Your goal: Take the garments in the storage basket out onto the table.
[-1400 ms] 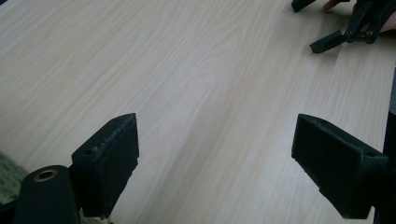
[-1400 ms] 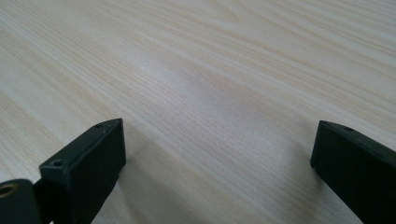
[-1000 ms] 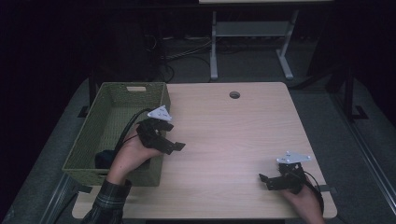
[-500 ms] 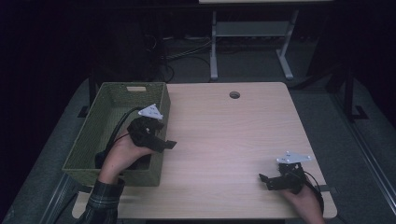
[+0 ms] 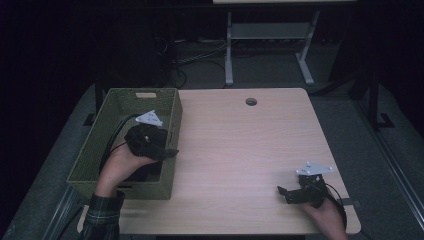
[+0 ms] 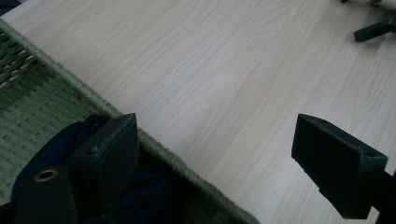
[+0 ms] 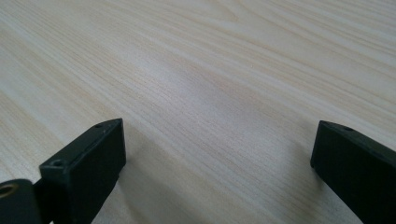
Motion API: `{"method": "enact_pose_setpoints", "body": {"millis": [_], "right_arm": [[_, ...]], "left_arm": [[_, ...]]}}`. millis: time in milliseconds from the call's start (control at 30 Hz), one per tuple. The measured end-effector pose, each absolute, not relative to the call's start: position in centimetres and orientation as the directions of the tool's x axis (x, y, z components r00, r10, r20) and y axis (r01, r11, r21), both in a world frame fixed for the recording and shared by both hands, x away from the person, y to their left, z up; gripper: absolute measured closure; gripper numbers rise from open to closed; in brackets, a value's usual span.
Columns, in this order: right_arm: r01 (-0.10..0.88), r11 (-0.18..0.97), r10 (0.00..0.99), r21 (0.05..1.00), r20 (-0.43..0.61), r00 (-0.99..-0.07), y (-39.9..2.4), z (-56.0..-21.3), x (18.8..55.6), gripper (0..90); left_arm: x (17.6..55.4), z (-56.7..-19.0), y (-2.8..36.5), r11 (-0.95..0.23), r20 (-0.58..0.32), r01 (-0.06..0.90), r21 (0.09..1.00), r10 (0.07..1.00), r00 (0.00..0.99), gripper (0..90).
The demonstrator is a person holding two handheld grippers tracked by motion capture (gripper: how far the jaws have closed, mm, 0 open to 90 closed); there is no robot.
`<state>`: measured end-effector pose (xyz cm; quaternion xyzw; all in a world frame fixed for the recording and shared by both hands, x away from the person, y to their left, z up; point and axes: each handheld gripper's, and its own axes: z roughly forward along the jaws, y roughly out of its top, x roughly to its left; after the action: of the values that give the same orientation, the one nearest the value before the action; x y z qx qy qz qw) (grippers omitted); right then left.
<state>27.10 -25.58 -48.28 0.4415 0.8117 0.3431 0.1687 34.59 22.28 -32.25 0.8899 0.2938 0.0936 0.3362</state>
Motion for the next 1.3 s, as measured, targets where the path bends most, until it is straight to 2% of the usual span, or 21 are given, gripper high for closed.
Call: {"method": "enact_pose_setpoints", "body": {"millis": [767, 1300], "right_arm": [[0.601, 0.375, 0.833, 0.706, 0.028, -0.553, -25.6, -48.3, 27.1, 3.0], [0.602, 0.375, 0.832, 0.705, 0.031, -0.555, -25.6, -48.3, 27.1, 3.0]], "left_arm": [[34.6, -32.2, 27.0, -0.569, -0.018, 0.534, 0.625, 0.673, 0.739, 15.1], [35.0, -33.9, 28.3, -0.593, -0.020, 0.587, 0.550, 0.694, 0.720, 15.0]]}}
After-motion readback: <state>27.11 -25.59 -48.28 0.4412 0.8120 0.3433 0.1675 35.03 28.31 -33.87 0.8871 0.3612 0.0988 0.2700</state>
